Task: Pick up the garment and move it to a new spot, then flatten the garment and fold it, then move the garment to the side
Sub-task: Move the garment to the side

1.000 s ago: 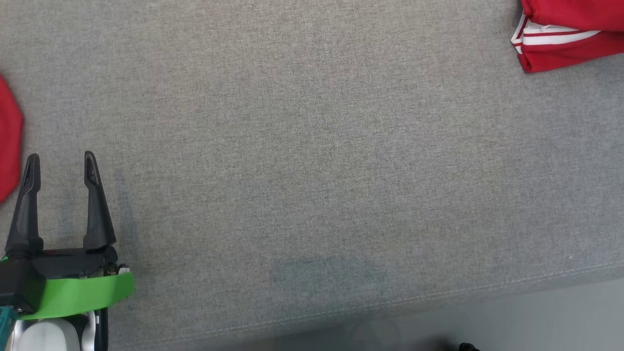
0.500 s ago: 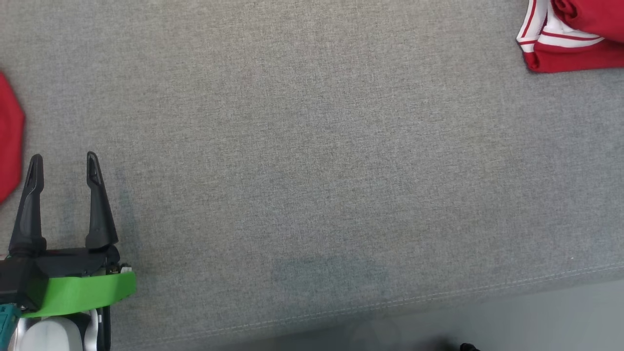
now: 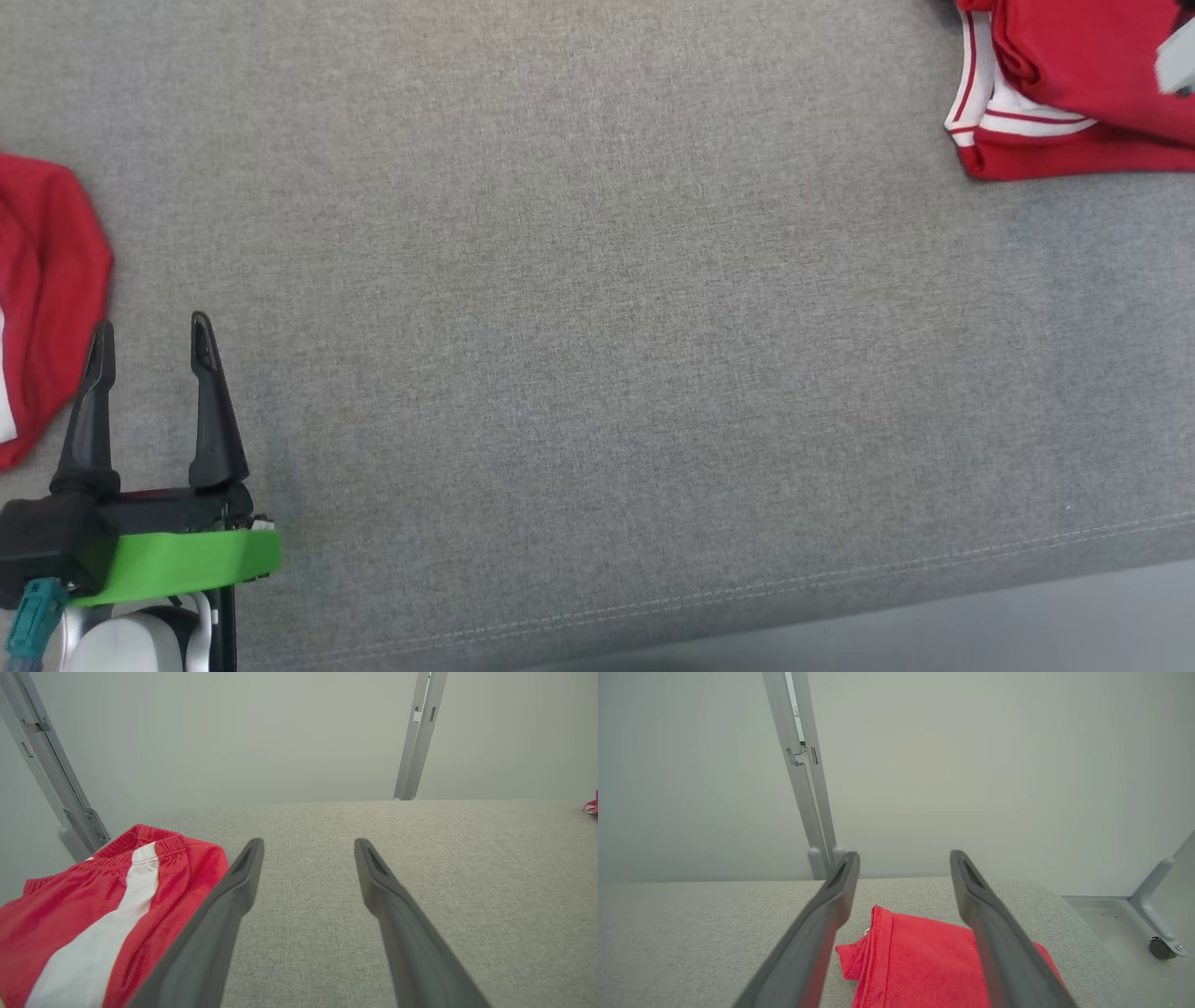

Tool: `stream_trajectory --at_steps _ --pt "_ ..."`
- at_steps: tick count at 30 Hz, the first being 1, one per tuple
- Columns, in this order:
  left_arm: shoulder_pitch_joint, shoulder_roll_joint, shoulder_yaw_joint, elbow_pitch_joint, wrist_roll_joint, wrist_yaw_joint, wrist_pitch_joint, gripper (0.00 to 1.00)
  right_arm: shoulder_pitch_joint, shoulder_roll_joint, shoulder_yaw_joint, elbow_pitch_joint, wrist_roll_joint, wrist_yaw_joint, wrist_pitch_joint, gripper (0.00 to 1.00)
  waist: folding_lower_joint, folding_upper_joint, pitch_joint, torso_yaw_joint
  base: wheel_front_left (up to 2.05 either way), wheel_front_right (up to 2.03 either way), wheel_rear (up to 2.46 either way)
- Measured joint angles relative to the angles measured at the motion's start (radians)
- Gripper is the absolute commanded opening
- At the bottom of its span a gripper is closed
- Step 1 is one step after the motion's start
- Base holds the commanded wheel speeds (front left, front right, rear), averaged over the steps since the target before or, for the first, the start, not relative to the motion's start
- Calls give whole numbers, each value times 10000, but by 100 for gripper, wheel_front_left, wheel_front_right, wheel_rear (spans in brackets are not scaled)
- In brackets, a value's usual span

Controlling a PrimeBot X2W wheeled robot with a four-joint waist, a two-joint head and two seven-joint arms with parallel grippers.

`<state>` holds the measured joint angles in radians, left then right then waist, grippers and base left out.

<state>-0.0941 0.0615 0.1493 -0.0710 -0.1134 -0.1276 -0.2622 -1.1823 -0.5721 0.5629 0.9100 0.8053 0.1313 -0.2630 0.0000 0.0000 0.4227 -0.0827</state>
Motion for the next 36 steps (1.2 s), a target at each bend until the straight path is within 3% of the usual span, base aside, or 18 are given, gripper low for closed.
stream_trajectory --at_steps 12,24,36 --pt "237 -100 -569 754 -357 88 0 100 4382 2372 -3164 -2385 -2569 0 0 100 -1 0 -1559 262 0 0 0" --pt "665 -107 -1081 1321 -782 414 0 100 6976 3568 -3741 -4019 -3526 0 0 100 -1 0 -2791 706 0 0 0" --pt "1139 -113 -1338 1620 -861 593 0 100 8930 4324 -4065 -4700 -4358 -4 0 100 -1 0 -3867 929 0 0 0"
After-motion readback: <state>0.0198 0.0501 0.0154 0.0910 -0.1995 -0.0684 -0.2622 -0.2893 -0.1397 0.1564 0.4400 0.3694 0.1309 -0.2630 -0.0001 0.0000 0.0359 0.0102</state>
